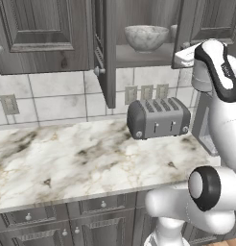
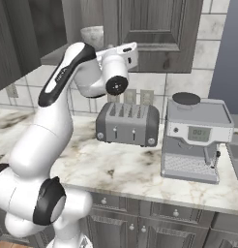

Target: Move the bowls from the cabinet to the plates on the dining table.

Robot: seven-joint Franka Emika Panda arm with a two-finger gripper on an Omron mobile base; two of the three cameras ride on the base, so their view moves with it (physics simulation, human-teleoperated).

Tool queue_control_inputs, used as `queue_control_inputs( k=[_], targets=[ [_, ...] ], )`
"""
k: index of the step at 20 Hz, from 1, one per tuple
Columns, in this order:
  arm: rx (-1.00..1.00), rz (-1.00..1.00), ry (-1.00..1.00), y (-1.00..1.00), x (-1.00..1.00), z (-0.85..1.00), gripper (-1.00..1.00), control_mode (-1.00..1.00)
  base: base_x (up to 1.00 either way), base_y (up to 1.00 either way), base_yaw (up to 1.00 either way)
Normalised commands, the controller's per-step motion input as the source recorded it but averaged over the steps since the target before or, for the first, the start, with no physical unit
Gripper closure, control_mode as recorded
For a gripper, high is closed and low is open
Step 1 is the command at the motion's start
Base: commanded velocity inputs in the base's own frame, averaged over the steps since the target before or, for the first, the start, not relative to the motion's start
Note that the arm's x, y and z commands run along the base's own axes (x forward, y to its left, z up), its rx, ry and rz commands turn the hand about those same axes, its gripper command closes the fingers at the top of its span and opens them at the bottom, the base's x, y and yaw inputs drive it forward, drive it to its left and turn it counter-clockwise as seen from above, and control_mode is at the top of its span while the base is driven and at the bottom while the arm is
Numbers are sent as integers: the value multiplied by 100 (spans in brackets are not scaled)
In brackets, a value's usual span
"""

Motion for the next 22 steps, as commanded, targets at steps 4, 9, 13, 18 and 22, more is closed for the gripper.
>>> queue_control_inputs(
  k=[4, 9, 13, 18, 22],
  targets=[
    [0, 0, 10, -33, -45, 0, 100, -100, 0, 0, 0],
    [0, 0, 8, -42, -47, 0, 100, -100, 0, 0, 0],
    [0, 0, 6, -46, -56, 0, 100, -100, 0, 0, 0],
    [0, 0, 3, -40, -67, 0, 100, -100, 0, 0, 0],
    [0, 0, 2, -38, -70, 0, 100, -100, 0, 0, 0]
  ],
)
